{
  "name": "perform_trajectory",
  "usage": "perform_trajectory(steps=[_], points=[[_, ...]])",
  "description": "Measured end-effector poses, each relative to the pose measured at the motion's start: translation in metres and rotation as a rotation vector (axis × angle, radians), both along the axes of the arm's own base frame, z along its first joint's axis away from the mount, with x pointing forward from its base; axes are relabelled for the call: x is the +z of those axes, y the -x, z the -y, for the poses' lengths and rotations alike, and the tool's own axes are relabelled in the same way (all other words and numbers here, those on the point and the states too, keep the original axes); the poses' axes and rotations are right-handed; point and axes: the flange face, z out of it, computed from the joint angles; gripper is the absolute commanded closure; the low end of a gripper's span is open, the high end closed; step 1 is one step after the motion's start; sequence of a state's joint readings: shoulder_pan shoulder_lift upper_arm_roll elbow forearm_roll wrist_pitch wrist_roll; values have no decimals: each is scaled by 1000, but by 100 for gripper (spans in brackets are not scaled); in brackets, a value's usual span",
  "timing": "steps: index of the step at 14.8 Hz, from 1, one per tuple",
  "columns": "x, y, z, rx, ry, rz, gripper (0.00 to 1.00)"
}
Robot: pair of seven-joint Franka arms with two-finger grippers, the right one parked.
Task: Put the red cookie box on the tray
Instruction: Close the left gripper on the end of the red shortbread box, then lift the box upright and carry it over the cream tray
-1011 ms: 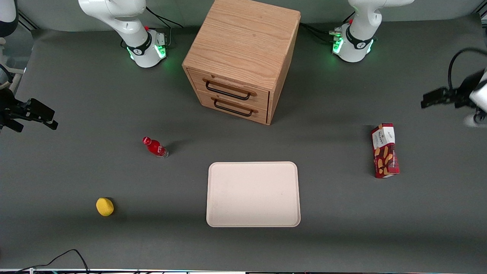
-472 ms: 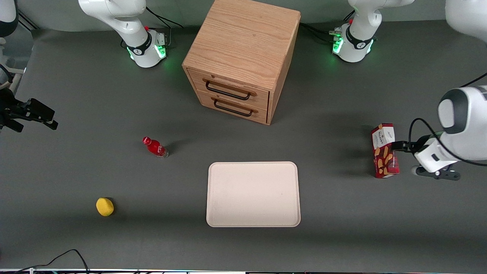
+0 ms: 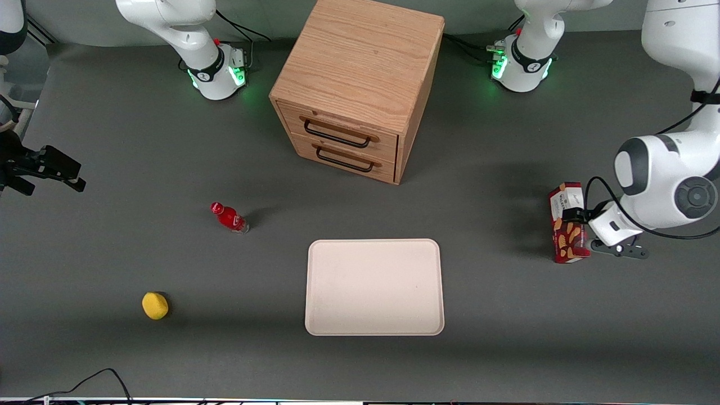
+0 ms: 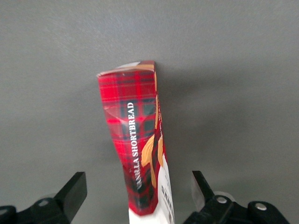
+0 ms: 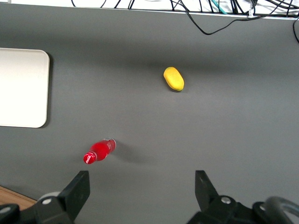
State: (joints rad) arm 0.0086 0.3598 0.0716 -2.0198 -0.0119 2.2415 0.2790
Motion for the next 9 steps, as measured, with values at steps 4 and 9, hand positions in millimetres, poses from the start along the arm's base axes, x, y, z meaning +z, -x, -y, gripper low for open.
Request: perform_trajectory(steps=[4,9], points=[[-21,15,0,-2,-1,9,100],[-17,15,-5,8,-4,14,100]])
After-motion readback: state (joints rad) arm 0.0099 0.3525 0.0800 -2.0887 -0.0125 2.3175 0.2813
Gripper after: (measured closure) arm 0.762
